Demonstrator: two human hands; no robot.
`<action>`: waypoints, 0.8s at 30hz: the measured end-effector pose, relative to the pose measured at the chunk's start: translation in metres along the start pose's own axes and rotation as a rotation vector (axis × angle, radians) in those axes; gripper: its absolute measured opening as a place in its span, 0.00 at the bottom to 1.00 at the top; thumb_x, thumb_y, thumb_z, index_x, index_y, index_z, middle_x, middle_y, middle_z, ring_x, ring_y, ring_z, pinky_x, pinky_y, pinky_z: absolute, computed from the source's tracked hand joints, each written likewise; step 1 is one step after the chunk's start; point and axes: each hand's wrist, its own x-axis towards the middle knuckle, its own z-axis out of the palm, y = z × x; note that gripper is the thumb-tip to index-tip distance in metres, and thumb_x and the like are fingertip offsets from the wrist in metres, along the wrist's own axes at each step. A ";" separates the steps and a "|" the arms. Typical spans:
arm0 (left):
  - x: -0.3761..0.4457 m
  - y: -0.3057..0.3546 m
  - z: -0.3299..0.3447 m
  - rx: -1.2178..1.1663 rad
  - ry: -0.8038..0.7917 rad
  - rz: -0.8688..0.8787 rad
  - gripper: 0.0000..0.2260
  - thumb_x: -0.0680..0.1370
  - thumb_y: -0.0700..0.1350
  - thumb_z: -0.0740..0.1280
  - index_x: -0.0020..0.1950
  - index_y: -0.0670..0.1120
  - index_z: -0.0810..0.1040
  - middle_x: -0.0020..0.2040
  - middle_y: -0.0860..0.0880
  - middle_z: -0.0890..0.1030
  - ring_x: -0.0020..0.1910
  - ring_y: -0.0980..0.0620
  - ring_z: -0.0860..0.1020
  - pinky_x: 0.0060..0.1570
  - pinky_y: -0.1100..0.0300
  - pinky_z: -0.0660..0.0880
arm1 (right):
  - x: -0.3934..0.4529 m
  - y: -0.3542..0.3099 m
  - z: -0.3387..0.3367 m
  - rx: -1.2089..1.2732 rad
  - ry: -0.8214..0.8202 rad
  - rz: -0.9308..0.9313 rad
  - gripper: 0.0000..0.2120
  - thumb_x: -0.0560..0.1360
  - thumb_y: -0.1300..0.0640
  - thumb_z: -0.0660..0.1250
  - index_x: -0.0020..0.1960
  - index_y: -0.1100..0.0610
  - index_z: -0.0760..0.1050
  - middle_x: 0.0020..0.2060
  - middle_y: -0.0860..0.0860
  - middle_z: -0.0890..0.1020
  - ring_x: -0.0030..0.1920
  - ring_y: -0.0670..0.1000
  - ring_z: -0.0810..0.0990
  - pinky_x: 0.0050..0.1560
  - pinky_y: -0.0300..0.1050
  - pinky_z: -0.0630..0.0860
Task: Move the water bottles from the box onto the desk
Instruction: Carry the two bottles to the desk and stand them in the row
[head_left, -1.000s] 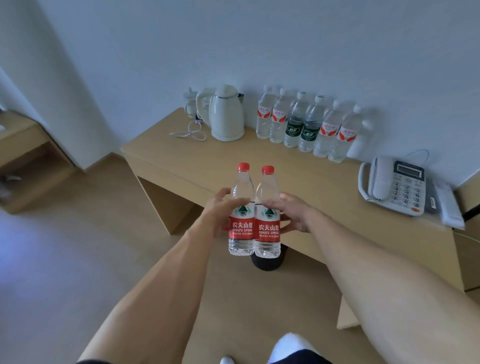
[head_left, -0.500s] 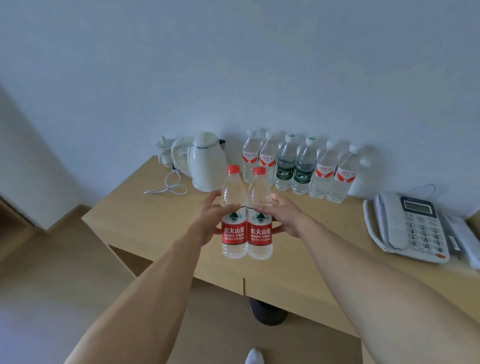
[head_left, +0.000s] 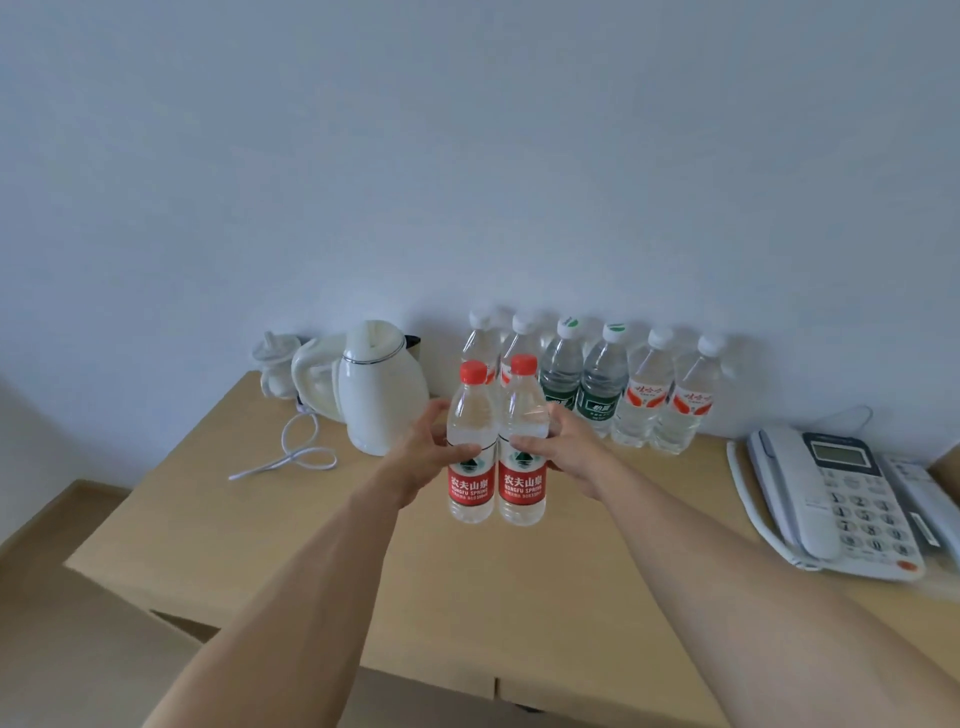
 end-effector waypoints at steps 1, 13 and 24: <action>0.005 -0.001 -0.003 0.017 -0.003 0.010 0.26 0.74 0.36 0.76 0.67 0.51 0.71 0.56 0.48 0.86 0.58 0.48 0.83 0.59 0.50 0.77 | 0.002 -0.001 0.001 -0.009 0.018 -0.010 0.25 0.67 0.56 0.81 0.59 0.44 0.72 0.53 0.45 0.85 0.54 0.44 0.82 0.53 0.46 0.76; 0.045 -0.005 -0.025 0.232 0.069 0.113 0.29 0.70 0.37 0.79 0.67 0.51 0.74 0.59 0.53 0.81 0.59 0.51 0.80 0.57 0.51 0.78 | 0.016 -0.004 0.025 -0.316 0.265 -0.108 0.28 0.64 0.55 0.83 0.58 0.47 0.73 0.50 0.37 0.78 0.54 0.45 0.77 0.52 0.43 0.72; 0.052 -0.013 -0.035 0.258 0.027 0.140 0.30 0.68 0.38 0.79 0.65 0.53 0.73 0.59 0.54 0.80 0.59 0.52 0.80 0.59 0.49 0.79 | 0.023 -0.003 0.034 -0.443 0.327 -0.090 0.32 0.63 0.56 0.82 0.62 0.49 0.73 0.54 0.44 0.80 0.57 0.49 0.79 0.58 0.50 0.78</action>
